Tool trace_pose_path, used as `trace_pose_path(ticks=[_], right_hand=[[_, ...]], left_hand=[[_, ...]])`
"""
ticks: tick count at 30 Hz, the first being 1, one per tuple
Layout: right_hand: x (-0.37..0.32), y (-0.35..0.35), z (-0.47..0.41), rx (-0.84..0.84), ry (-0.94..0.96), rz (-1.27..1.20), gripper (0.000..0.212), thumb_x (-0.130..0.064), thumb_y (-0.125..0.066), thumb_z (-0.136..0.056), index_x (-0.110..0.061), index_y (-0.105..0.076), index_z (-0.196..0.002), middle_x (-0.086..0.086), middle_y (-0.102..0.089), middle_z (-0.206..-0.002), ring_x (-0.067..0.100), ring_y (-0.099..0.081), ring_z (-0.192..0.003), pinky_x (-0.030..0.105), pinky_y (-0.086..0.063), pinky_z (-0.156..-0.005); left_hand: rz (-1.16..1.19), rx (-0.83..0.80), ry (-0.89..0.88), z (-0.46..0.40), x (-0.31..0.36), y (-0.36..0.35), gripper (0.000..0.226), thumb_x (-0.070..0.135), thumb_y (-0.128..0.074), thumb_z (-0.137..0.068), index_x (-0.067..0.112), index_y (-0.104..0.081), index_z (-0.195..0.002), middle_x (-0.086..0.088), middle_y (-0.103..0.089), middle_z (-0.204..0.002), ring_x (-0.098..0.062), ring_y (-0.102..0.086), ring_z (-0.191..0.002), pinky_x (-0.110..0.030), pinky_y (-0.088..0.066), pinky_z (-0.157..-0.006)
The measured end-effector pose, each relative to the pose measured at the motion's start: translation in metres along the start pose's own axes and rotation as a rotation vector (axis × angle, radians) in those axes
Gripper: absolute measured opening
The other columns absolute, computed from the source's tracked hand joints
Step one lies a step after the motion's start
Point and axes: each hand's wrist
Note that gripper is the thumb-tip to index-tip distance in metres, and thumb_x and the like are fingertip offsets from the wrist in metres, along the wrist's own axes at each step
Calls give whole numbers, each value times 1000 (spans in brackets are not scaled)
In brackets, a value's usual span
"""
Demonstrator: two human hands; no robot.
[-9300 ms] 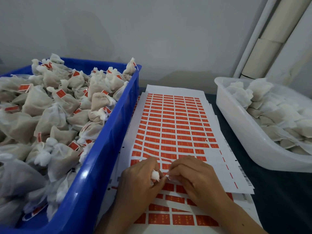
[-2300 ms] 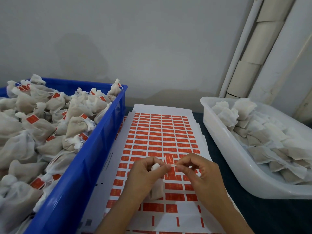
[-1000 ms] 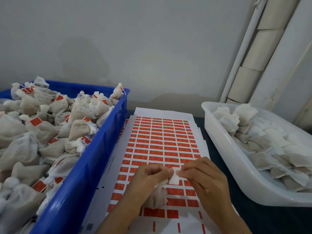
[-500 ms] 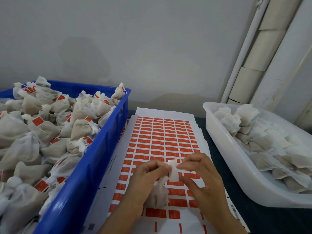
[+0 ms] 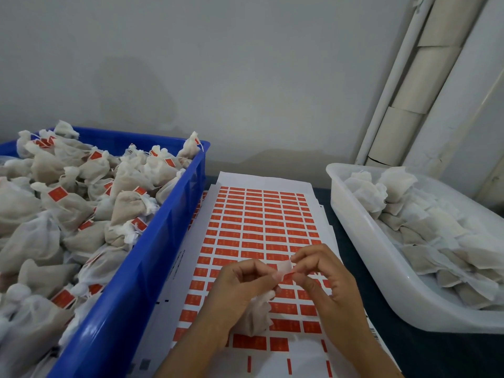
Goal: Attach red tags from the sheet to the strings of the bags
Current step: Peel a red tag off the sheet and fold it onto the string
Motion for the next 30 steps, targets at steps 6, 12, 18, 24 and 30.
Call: trace_pose_path(ticks=[6,12,18,24,30], right_hand=[[1,-2,2,-52,-74,-69,12,-33,-56,-86,-25,-59,-78,-21,-62,-95,8,-60,-94,17,-50,-79],[0,-2,2,-71,-196,-182,16,-31,-56,-77,-17,-60,-80,-15,-66,-92,13,-65,-81,29,-56,-78],[-1,-1,2,-64,-181,-185,16,-27,-58,-75,-12,-60,-80,-10,-67,-81,12,-66,-75,18,-54,-70],[0,-1,2,-53,-170,-174,17,-29,-57,-75,-14,-59,-80,-13,-67,-81,10,-67,-74,14,-53,-68],[-1,-1,3,-56,-130,-78,11,-33,-55,-76,-22,-58,-77,-21,-64,-82,4,-64,-76,11,-51,-71]], left_hand=[[-10,-26,-26,-1,-1,1,9,22,-70,-76,21,-68,-68,10,-70,-66,2,-63,-67,0,-41,-49],[5,-29,-66,-1,-1,1,10,20,-70,-77,23,-68,-67,10,-70,-66,1,-64,-67,-2,-43,-51],[-50,-42,-138,-3,-3,1,11,17,-68,-78,24,-68,-69,12,-70,-66,-2,-65,-69,-2,-45,-57],[-77,-38,-177,-4,-5,0,11,17,-67,-80,25,-68,-72,13,-70,-68,-2,-65,-72,-3,-45,-59],[-99,-56,-195,-3,-5,2,12,16,-67,-80,25,-68,-72,11,-70,-69,-6,-66,-72,-8,-47,-62]])
Point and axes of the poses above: each hand's wrist, its own z-axis away from the middle knuckle, its own y-axis out of the back of the hand, x = y × z
